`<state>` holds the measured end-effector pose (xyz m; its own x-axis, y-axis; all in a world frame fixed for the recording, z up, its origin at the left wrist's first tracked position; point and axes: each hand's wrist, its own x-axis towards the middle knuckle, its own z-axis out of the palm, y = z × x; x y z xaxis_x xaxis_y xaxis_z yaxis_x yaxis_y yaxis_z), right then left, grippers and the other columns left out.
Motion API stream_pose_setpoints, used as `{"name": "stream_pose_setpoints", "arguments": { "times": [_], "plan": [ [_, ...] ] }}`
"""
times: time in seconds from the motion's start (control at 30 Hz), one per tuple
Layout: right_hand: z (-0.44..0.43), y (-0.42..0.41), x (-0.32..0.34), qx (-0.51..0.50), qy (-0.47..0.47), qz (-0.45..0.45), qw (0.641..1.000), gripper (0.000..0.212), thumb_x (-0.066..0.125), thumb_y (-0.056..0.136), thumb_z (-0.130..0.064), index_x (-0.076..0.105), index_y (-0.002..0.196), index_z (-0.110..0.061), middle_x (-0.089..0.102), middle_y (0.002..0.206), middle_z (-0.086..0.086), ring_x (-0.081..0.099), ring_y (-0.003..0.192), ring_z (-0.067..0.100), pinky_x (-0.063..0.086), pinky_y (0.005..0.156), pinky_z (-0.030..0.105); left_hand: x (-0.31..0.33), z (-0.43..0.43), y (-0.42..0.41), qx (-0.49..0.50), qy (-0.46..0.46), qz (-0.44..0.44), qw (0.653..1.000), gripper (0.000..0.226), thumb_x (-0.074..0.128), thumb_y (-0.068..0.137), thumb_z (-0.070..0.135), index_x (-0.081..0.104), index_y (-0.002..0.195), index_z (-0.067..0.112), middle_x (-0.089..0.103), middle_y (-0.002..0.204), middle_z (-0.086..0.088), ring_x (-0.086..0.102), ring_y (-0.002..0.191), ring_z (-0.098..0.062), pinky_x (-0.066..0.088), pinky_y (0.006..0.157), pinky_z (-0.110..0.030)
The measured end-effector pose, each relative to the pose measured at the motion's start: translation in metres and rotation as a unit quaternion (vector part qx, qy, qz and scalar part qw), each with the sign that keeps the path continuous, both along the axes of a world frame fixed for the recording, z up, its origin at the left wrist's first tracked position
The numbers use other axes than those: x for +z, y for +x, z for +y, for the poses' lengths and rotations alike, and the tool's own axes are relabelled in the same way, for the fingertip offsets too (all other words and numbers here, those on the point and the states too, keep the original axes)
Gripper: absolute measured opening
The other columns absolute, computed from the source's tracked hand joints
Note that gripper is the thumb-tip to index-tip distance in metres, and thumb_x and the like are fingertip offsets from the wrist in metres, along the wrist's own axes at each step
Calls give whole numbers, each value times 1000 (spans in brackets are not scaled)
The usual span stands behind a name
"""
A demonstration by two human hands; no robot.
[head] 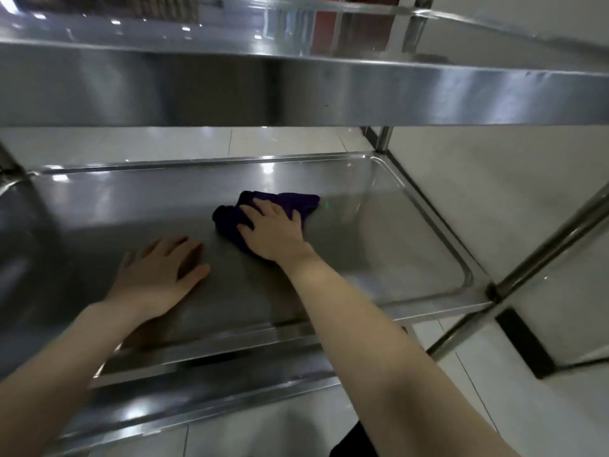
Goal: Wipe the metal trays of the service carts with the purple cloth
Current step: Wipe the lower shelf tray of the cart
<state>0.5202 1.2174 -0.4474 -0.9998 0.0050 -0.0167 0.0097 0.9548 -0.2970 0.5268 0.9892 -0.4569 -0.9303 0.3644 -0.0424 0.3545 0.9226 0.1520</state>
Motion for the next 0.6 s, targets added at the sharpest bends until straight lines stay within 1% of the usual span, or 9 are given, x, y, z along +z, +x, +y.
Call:
{"name": "stream_pose_setpoints", "arguments": {
  "times": [0.07,0.1,0.17,0.23,0.3,0.37,0.43,0.47,0.6],
  "plan": [
    [5,0,-2,23,-6,-8,1000,52,32,100,-50,28,150,-35,16,161,-7,14,147,20,6,115,57,-5,7,-2,0,-4,11,1000,65,21,85,73,25,144,46,21,157,10,22,142,-28,17,113,-56],
    [23,4,-2,11,-5,3,1000,52,33,99,-51,29,149,-36,18,160,-8,17,146,19,9,116,55,-7,10,-2,0,-1,16,1000,62,22,87,72,24,144,47,20,157,11,21,143,-28,16,113,-58],
    [82,21,-4,-74,-4,36,997,52,36,98,-51,32,148,-37,22,159,-9,23,145,19,14,116,53,-11,11,-1,7,9,24,1000,57,23,90,69,23,143,48,20,157,11,18,144,-28,12,113,-60],
    [159,53,-5,-197,1,43,979,51,37,98,-50,34,147,-35,25,158,-8,27,143,21,16,116,53,-13,11,1,12,9,29,999,54,23,91,67,23,143,49,19,157,10,16,144,-28,10,113,-60],
    [224,90,-1,-285,14,23,958,51,36,99,-50,33,147,-34,22,159,-5,26,143,24,15,117,53,-14,12,3,11,18,38,999,53,22,92,66,21,142,50,18,156,10,14,143,-28,8,113,-61],
    [248,110,1,-330,20,-2,944,53,33,98,-52,30,148,-35,17,161,-5,21,145,25,14,118,52,-16,14,5,7,25,45,999,54,20,92,65,18,143,49,17,155,10,12,144,-27,8,113,-62],
    [230,108,-4,-349,22,-2,937,52,33,98,-52,28,148,-37,14,161,-7,15,147,22,10,118,54,-16,15,6,4,22,45,999,54,19,92,64,17,143,48,16,155,9,10,144,-27,7,113,-63],
    [210,100,-6,-341,19,5,940,51,33,98,-50,28,147,-37,15,161,-8,14,147,21,8,117,56,-16,15,7,6,21,46,999,54,19,92,64,17,143,48,16,155,9,10,144,-27,6,113,-63],
    [88,46,-12,-191,29,57,980,51,38,97,-48,33,146,-36,21,159,-8,21,145,17,14,115,56,-14,16,8,13,26,47,998,54,22,92,63,20,144,47,17,156,9,8,145,-27,5,114,-62]
  ]
}}
